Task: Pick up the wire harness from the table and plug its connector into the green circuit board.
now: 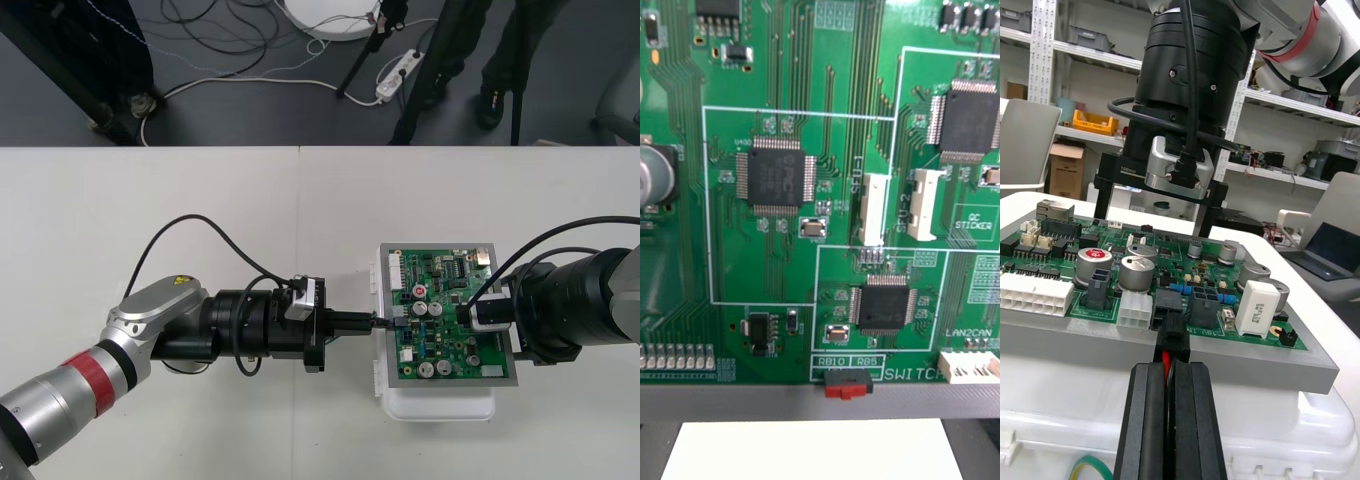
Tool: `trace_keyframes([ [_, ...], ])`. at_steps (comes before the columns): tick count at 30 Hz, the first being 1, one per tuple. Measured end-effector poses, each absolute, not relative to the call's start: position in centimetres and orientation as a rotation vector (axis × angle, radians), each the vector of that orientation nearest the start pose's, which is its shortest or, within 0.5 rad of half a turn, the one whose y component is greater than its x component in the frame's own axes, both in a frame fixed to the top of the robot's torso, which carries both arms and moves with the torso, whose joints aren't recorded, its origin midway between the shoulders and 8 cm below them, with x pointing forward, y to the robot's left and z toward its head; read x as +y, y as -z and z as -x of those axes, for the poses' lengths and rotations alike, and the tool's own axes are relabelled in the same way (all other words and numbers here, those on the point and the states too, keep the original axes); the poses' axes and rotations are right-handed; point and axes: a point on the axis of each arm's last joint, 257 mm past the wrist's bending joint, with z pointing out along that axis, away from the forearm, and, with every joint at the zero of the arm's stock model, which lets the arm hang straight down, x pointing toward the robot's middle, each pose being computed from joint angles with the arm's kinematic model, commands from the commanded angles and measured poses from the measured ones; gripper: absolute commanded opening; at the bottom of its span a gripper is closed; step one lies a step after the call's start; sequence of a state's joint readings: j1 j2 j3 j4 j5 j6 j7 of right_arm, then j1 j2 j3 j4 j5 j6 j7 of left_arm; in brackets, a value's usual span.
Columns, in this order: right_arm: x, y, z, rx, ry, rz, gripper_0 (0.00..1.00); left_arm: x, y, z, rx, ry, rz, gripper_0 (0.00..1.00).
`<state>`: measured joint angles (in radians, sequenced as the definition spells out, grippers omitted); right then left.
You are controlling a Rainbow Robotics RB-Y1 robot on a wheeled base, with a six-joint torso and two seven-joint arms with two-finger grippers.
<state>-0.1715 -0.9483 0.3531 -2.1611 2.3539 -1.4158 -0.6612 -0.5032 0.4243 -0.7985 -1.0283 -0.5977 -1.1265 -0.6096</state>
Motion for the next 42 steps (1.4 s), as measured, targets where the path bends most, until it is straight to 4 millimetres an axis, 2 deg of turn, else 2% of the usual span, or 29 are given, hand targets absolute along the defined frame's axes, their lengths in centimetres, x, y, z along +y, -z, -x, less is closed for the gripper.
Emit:
trace_keyframes([
  [23,-24.51,27.84,-37.39,1.916,0.279,1.979,1.0,-5.75,24.46,-35.4,1.061,1.145,-1.239,0.0],
  [42,-24.52,27.82,-37.38,1.918,0.279,1.98,1.0,-6.02,24.32,-35.31,1.056,1.149,-1.237,0.0],
])
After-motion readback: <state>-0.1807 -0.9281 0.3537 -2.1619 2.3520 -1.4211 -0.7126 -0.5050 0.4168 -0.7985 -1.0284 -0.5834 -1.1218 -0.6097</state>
